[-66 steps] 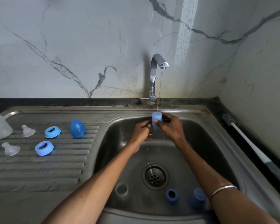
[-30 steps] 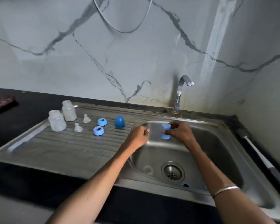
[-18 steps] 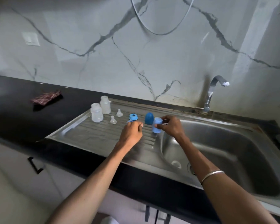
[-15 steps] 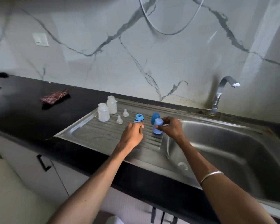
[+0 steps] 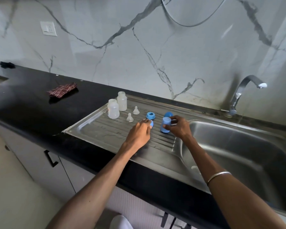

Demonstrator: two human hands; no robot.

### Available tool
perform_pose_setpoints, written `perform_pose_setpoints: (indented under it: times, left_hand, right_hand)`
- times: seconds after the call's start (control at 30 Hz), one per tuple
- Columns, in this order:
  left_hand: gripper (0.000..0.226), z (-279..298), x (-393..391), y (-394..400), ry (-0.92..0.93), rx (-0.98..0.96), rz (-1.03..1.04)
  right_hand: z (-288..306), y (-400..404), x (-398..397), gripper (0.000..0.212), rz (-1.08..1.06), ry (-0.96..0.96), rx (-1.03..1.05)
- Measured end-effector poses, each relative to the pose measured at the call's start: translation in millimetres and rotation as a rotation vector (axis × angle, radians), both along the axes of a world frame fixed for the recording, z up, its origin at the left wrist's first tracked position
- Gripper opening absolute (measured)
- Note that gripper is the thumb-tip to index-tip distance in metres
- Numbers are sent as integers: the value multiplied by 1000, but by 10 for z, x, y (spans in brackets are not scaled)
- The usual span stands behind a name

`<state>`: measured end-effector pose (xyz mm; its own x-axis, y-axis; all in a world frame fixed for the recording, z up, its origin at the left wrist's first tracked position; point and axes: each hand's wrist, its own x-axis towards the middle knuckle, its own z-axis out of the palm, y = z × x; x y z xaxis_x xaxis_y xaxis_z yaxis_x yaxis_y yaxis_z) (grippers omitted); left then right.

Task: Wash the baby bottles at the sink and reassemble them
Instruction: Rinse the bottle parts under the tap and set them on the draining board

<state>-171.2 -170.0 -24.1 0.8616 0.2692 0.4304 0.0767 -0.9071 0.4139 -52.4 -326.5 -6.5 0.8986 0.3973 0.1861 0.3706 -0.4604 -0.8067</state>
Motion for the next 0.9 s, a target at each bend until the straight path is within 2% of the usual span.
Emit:
perform_pose_setpoints:
  times: [0.23, 0.47, 0.57, 0.67, 0.77, 0.9]
  left_hand:
    - [29, 35, 8, -41, 9, -33, 9]
    - [26, 57, -22, -101, -3, -38, 8]
    - [26, 80, -36, -163, -45, -25, -12]
    - [36, 133, -58, -309, -122, -34, -66]
    - [34, 199, -53, -488, -195, -6, -122]
    - [37, 254, 68, -864, -185, -22, -210]
  right_hand:
    - [13, -57, 11, 58, 56, 21, -93]
    - [-29, -126, 20, 59, 70, 34, -76]
    - [-40, -197, 73, 53, 41, 43, -60]
    - [-16, -365, 113, 45, 7, 25, -54]
    - [30, -559, 136, 35, -17, 5, -62]
    - [41, -920, 170, 25, -30, 37, -77]
